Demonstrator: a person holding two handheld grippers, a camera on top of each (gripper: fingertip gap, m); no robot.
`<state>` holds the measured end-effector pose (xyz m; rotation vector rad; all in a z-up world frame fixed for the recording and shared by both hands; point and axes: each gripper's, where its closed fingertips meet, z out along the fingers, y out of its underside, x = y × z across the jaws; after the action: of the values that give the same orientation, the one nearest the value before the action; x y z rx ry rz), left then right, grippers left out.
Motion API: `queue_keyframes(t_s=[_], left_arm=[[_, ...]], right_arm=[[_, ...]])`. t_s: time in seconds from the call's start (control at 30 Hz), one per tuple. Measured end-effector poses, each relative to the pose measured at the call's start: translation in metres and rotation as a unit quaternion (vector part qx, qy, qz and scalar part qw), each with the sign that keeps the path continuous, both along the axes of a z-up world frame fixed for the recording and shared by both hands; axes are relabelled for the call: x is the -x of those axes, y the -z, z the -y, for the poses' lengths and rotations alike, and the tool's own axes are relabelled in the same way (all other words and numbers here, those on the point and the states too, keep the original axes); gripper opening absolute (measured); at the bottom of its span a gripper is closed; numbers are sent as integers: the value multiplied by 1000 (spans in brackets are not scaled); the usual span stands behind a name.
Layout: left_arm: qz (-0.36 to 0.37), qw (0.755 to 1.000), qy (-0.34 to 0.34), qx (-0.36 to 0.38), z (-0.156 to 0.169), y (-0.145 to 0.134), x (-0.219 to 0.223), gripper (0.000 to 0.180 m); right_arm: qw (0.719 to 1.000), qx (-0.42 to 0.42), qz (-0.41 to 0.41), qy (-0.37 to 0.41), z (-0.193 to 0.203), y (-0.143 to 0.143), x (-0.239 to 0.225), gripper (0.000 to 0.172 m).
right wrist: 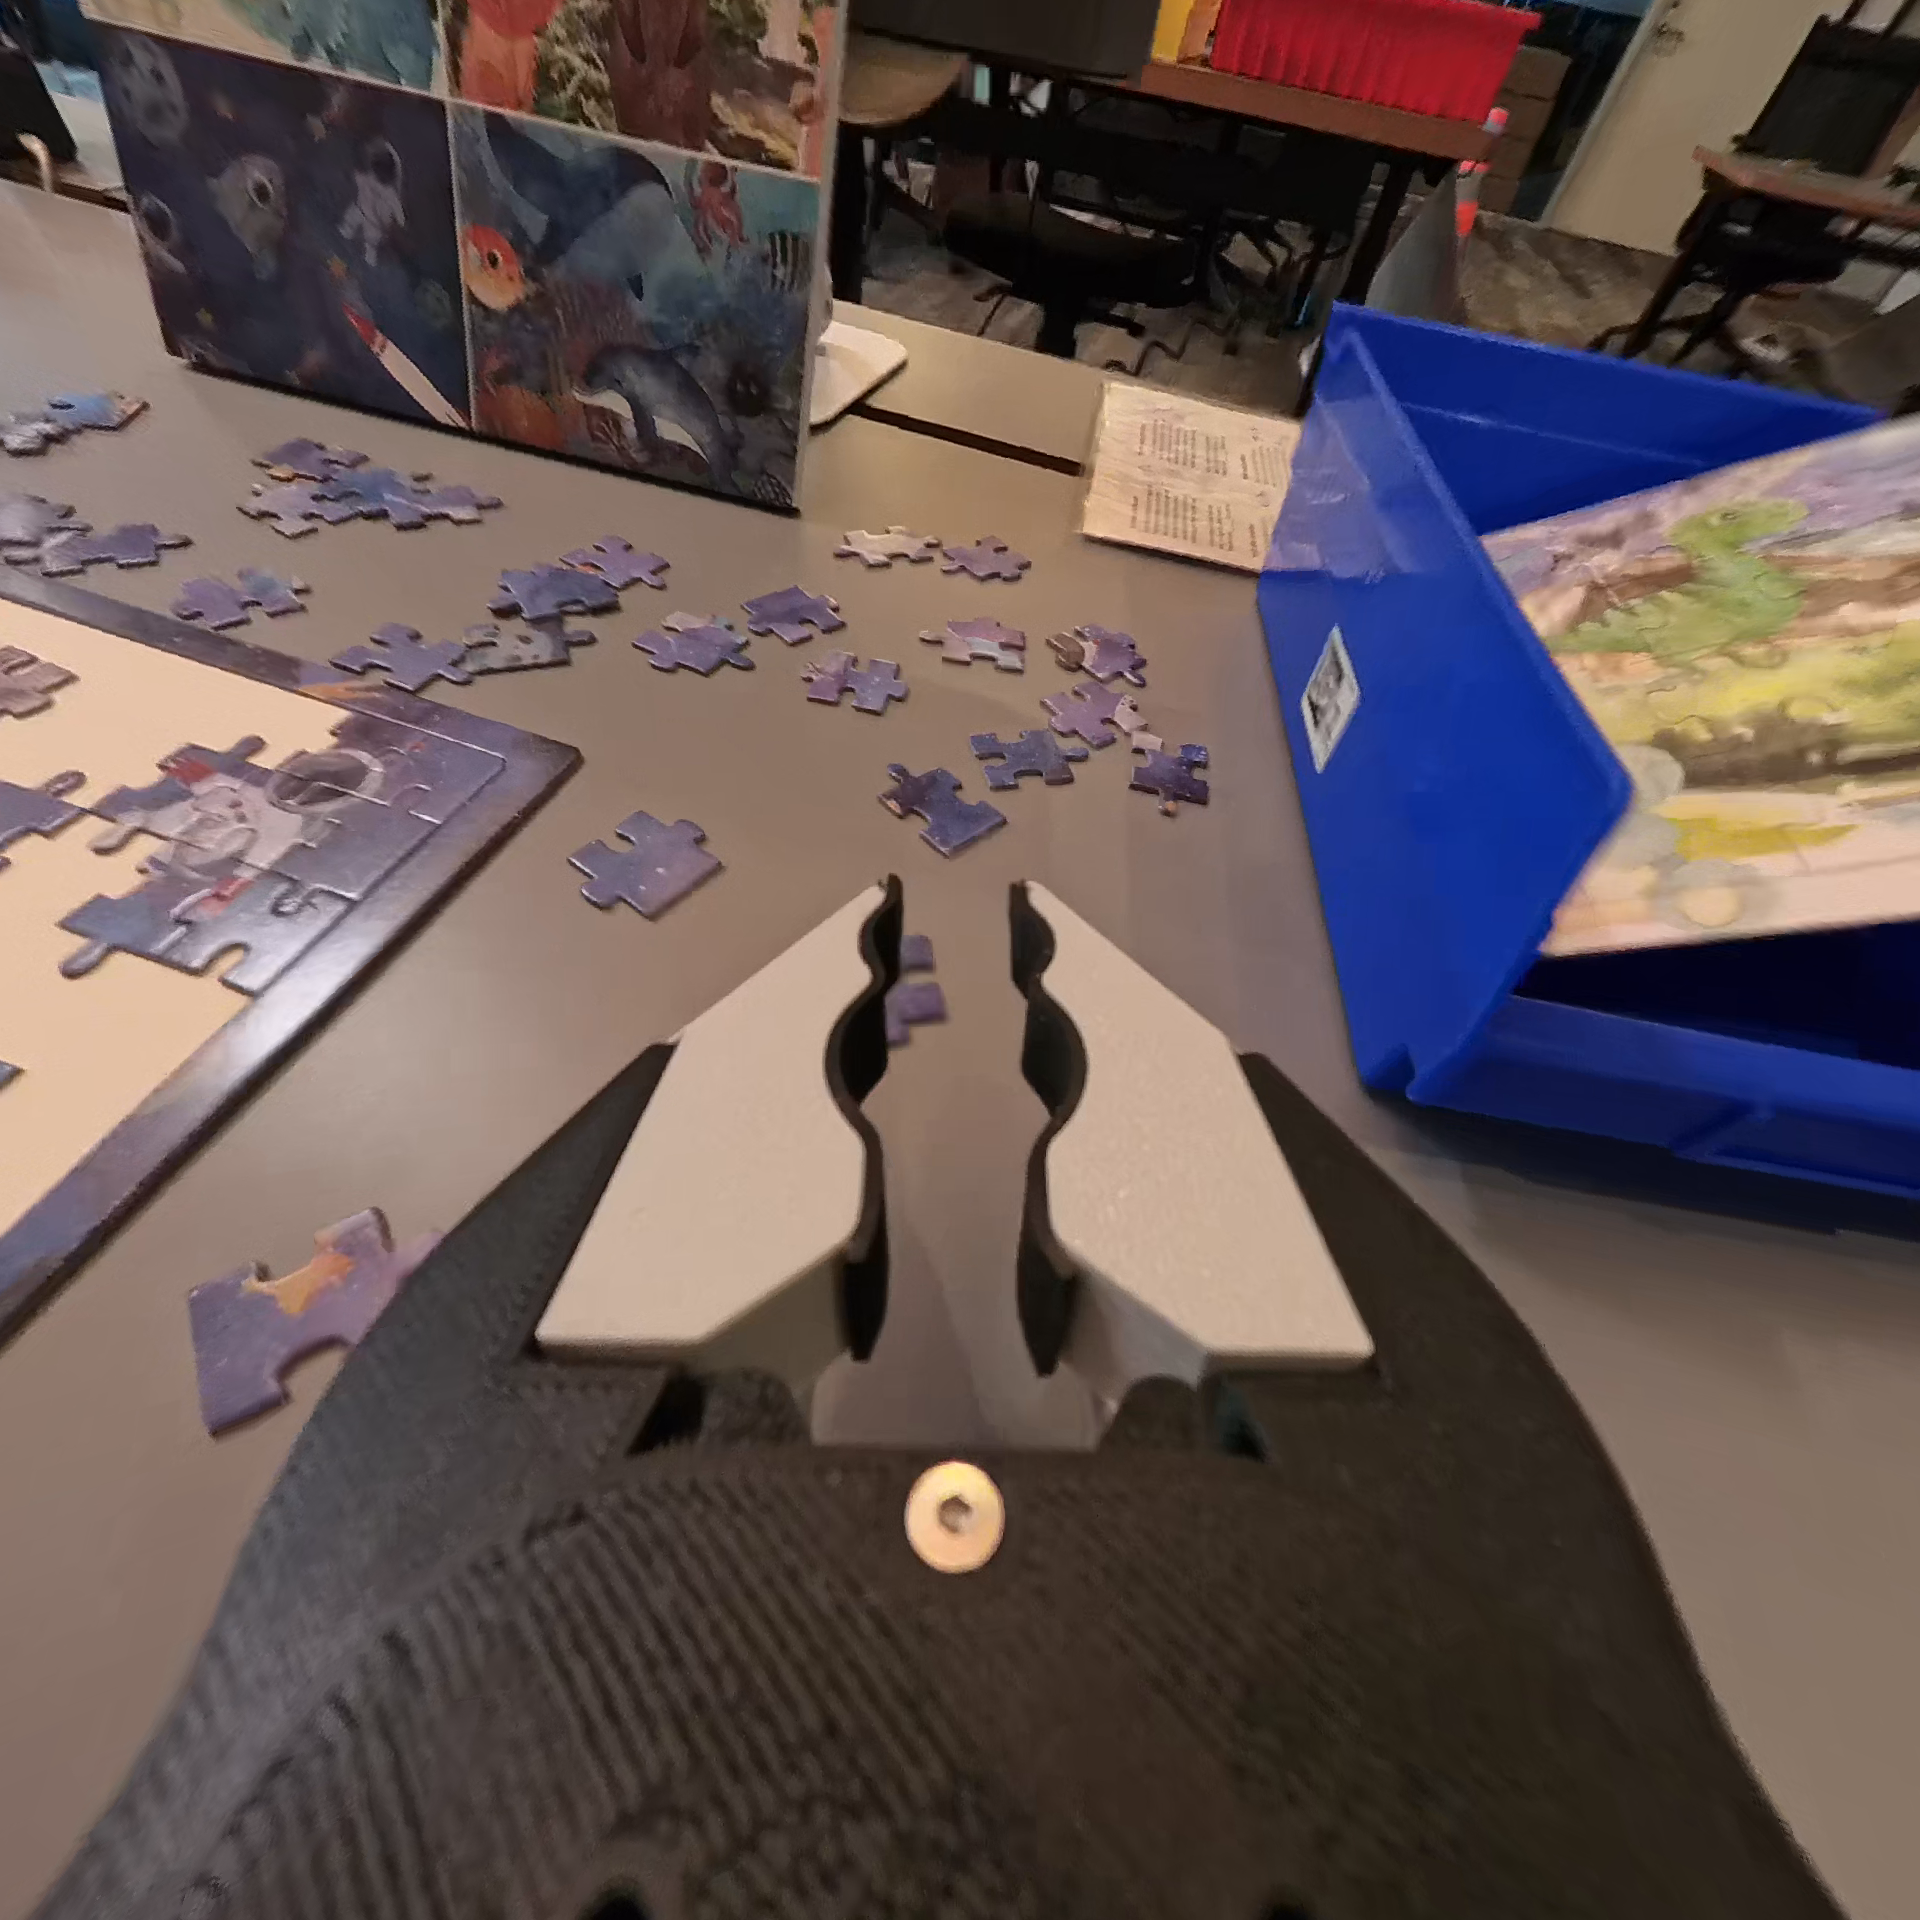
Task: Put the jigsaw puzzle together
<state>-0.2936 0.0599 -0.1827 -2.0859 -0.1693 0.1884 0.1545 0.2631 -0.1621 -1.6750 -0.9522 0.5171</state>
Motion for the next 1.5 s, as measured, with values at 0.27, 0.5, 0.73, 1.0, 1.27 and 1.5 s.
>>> queue_keyframes(t_s=[0.27,0.5,0.73,1.0,1.27,1.5], left_arm=[[2,1000,-2,0,1,0,1,9],[2,1000,2,-6,0,-3,-1,9],[0,1000,8,-4,-2,-2,-4,9],[4,1000,2,-10,0,-4,-1,9],[-4,1000,7,-1,-2,-1,-4,10],[1,1000,7,-7,-1,-3,-4,10]], right_arm=[[990,24,-31,-139,47,-18,109,28],[950,183,66,-244,51,27,177,38],[961,141,87,-221,32,35,186,38],[957,148,121,-219,19,42,203,39],[950,153,160,-218,25,62,201,38],[952,142,151,-225,20,60,194,0]])
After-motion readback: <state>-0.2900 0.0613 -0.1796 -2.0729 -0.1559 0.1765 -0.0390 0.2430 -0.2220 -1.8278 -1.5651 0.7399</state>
